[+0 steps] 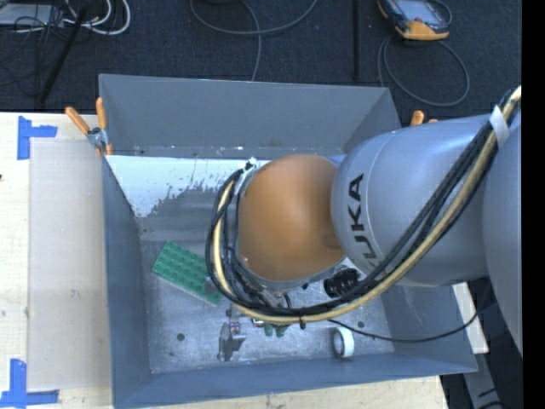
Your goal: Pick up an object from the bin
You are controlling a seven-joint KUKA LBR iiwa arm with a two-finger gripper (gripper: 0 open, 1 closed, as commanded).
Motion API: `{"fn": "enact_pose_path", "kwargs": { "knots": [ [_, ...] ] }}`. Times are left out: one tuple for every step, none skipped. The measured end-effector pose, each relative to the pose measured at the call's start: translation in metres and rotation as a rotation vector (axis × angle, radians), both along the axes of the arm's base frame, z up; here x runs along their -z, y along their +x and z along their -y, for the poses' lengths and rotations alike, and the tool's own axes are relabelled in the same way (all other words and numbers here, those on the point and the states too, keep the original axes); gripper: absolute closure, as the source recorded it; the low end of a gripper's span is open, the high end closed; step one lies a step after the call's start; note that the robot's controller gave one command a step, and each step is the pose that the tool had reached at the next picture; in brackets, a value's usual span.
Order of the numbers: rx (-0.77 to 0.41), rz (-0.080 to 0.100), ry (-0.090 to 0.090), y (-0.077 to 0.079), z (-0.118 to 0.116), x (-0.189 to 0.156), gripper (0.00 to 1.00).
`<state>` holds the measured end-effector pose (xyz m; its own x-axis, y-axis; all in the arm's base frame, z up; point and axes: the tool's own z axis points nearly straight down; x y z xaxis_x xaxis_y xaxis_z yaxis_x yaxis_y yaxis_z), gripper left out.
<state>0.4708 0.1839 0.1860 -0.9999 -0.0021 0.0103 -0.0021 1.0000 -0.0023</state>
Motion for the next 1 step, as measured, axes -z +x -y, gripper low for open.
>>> {"fn": "enact_pose_path", "kwargs": {
  "knots": [
    [-0.074,0.010,0.002,0.0715,0.0325,0.0517,0.00]
  ]
}}
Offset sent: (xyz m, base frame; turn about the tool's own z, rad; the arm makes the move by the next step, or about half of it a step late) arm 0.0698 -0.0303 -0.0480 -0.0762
